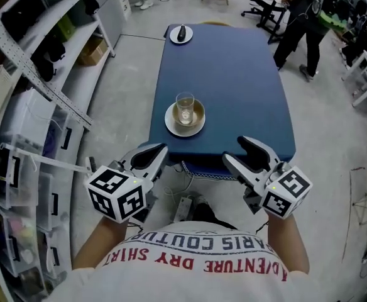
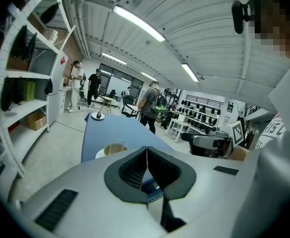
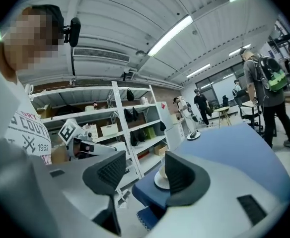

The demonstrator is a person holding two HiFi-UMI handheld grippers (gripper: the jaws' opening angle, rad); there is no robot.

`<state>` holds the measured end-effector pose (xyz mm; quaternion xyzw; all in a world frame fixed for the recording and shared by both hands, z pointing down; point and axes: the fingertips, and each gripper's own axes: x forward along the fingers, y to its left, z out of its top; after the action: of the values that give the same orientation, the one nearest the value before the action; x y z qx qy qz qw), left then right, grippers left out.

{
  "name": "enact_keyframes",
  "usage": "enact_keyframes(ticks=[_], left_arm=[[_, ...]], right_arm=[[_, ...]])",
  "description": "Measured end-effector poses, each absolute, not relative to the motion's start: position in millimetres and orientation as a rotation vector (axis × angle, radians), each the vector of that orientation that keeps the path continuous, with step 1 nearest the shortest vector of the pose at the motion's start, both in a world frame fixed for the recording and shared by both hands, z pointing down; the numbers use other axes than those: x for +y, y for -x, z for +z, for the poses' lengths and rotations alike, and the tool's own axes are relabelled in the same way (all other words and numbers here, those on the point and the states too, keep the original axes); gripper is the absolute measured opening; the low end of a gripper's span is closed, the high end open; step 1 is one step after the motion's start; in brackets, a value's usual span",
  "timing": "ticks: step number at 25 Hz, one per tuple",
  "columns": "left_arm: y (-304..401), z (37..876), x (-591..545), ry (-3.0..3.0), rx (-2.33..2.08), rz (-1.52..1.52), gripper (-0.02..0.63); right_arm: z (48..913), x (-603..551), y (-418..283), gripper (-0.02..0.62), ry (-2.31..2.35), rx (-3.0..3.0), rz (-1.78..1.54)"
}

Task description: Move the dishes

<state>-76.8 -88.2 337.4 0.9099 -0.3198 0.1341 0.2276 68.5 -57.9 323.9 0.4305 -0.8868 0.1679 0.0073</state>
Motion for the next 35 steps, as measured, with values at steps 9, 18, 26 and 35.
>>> enact_keyframes(ticks=[9, 18, 26, 35], left_arm=[[60, 345, -145, -2.409, -1.097, 0.336, 0.028], [79, 363, -160, -2.311, -1.245, 0.360, 0.028], [99, 376, -168, -2.235, -1.323, 0.360, 0.028], [114, 395, -188, -2.198, -1.290, 0.384, 0.028]], right_arm=[[348, -152, -59, 0.327, -1.006, -2.816, 0.440], [403, -208, -18, 0.342, -0.798, -2.740, 0.291], [438, -243, 9, 0.342, -0.765, -2.680, 0.223], [458, -256, 32, 0.340, -0.740, -2.627, 0.181]])
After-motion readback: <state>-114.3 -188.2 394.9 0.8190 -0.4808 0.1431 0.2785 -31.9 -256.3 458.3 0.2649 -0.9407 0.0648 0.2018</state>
